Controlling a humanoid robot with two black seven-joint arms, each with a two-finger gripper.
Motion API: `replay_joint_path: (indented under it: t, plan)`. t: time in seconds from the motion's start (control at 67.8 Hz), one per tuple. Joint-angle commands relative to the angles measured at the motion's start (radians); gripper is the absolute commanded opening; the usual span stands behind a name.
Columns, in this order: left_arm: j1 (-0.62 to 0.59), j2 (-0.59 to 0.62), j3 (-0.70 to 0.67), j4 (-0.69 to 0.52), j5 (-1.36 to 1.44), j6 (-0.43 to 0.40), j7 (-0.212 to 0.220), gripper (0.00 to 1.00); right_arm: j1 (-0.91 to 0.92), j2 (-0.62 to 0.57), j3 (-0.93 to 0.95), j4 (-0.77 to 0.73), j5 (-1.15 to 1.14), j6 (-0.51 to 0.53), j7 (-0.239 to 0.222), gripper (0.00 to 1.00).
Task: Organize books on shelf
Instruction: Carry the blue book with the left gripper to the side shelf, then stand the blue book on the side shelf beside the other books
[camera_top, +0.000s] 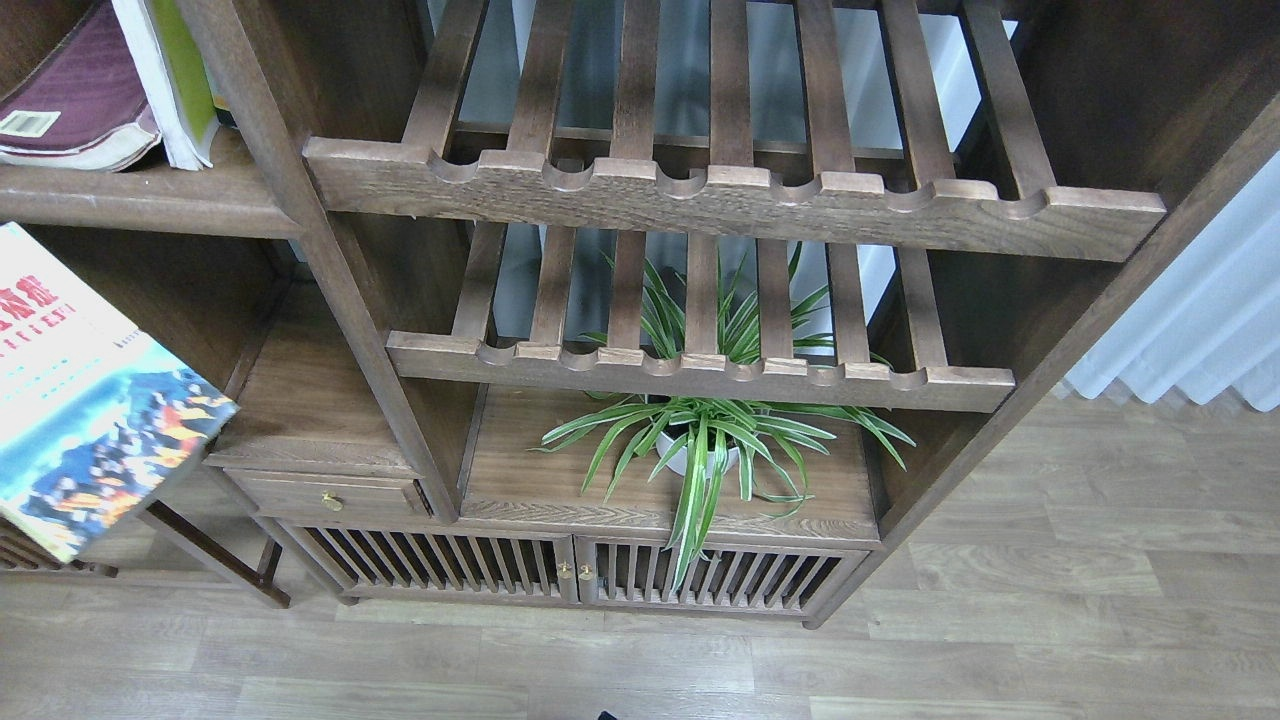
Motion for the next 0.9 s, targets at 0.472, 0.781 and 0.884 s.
replay_joint_path:
  t: [0.472,0.781,0.884]
  plan:
    - [-0.381,0.210,-0.062,0.128,0.399,0.000,0.051,0.10,-0.013,0.007,-0.002,0.004,-0.002,0.000,-0.002,0.98]
    - [-0.582,0.241,0.093,0.183,0.479,0.000,0.057,0.10,-0.014,0.007,-0.002,0.008,-0.002,0.000,-0.002,0.98]
    - [-0.653,0.253,0.157,0.201,0.480,0.000,0.059,0.10,-0.014,0.007,-0.002,0.008,-0.002,0.000,-0.002,0.98]
